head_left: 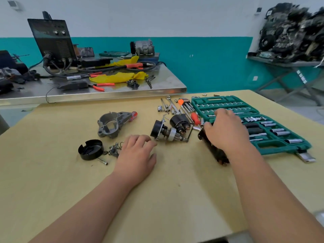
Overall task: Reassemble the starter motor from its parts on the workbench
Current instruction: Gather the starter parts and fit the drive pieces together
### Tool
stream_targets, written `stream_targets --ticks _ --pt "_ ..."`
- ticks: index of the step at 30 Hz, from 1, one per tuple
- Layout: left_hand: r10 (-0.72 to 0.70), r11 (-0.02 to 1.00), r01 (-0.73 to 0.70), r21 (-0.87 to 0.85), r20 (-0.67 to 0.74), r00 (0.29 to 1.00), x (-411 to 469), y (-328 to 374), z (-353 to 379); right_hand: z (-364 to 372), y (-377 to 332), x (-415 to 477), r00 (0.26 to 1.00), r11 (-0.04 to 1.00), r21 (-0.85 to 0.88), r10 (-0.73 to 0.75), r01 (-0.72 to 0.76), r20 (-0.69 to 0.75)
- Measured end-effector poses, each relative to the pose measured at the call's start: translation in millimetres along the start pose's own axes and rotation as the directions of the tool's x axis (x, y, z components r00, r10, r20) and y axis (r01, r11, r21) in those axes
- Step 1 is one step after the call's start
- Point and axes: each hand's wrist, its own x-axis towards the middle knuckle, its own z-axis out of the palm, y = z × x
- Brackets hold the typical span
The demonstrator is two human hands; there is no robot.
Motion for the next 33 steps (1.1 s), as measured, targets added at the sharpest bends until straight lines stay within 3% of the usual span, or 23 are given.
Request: stream_targets --ticks 2,4,10,12,14,15,17,20,24,27,30,33 --pt "0.015 1.0 -0.015 -0.006 -0.005 1.0 -1 4 0 -2 5 9 0.94 0.993 -0.075 0.113 -0.094 0.323" --pt "0.036 0.999 -0.036 -0.01 -0.003 0.999 -1 8 -1 2 0 13 0.872 0.993 -0.094 0.11 -0.074 0.477" --pt "0.001 0.999 -0.002 -0.05 -0.014 1.0 -4 7 -5 11 -5 8 0.922 0.989 -0.146 0.024 0.035 0.386" --pt "-0.03 0.997 0.028 -0.077 -0.029 0.999 -4 4 -5 7 2 1 0.934 0.998 -0.034 -0.033 0.048 0.356" --pt "-0.084 0.99 0.078 -0.117 -0.047 0.995 -4 -1 -3 -6 6 -4 0.938 0.963 0.263 -0.04 -0.055 0.344" --pt "-0.111 0.984 0.103 -0.145 -0.052 0.992 -3 -4 -2 -15 4 -6 0.943 0.892 0.44 -0.051 -0.105 0.329" --pt "-0.183 0.961 0.167 -0.22 -0.058 0.981 0 -9 -2 -32 -13 -8 0.964 0.733 0.676 -0.125 -0.071 0.236" --pt "-0.353 0.878 0.307 -0.366 -0.062 0.934 5 -18 -5 -47 -78 5 0.926 0.623 0.782 -0.304 0.015 0.224" --pt "-0.528 0.739 0.445 -0.507 -0.024 0.849 2 -36 -12 -24 -185 39 0.877 0.75 0.661 -0.337 0.03 0.343" --pt "-0.585 0.673 0.458 -0.581 -0.037 0.81 -2 -44 -14 8 -222 56 0.883 0.923 0.352 -0.288 0.154 0.37" --pt "-0.614 0.635 0.463 -0.619 -0.041 0.788 0 -51 -12 40 -223 71 0.823 0.972 0.05 -0.222 0.231 0.523" --pt "-0.605 0.637 0.466 -0.614 -0.025 0.796 5 -57 -7 56 -221 82 0.827 0.972 0.006 -0.201 0.233 0.525"
